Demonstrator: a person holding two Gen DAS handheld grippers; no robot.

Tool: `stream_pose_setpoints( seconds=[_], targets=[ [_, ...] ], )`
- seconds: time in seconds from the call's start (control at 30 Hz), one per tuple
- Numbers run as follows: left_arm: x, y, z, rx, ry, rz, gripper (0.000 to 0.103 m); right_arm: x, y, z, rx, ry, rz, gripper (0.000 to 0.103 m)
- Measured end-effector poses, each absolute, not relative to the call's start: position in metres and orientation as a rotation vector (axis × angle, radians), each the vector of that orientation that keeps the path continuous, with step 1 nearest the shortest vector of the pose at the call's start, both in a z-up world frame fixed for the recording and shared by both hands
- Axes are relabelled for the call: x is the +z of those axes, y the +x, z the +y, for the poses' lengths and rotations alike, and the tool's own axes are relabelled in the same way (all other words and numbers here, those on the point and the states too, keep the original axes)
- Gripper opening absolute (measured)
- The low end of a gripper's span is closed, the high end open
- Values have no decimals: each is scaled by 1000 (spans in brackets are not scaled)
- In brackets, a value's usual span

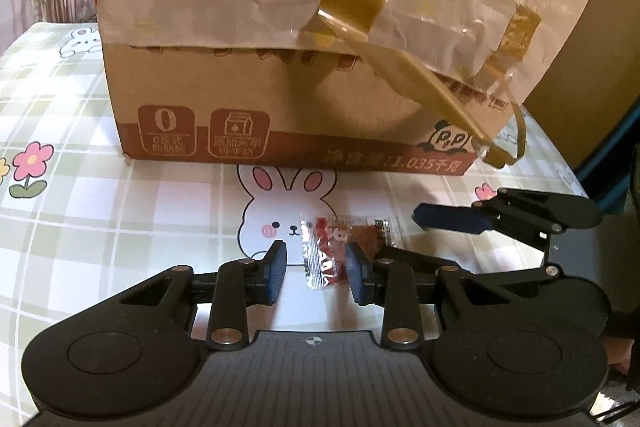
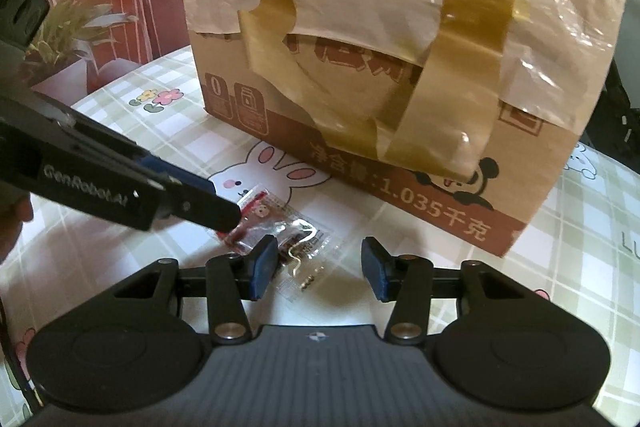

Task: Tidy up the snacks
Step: 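Close the right tool on the clear-wrapped brown snack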

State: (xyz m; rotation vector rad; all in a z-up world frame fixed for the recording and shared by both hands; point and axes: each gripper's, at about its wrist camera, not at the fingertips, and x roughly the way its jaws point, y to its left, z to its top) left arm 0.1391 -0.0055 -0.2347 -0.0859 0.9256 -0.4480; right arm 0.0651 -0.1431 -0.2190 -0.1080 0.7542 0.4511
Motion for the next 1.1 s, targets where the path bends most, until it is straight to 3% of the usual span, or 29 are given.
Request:
stream_pose_setpoints(
  seconds=[0.6,0.77,1.1],
  targets=[
    [-243,148,6,-495,-159,947,34,-215,75,-145,674,-253,726,56],
    [-243,148,4,-497,-152,945,34,-213,76,-141,744,-329,704,63],
    [-243,149,4,-496,-158,949,34,-216,85,-134,827,-377,727,67]
  ],
)
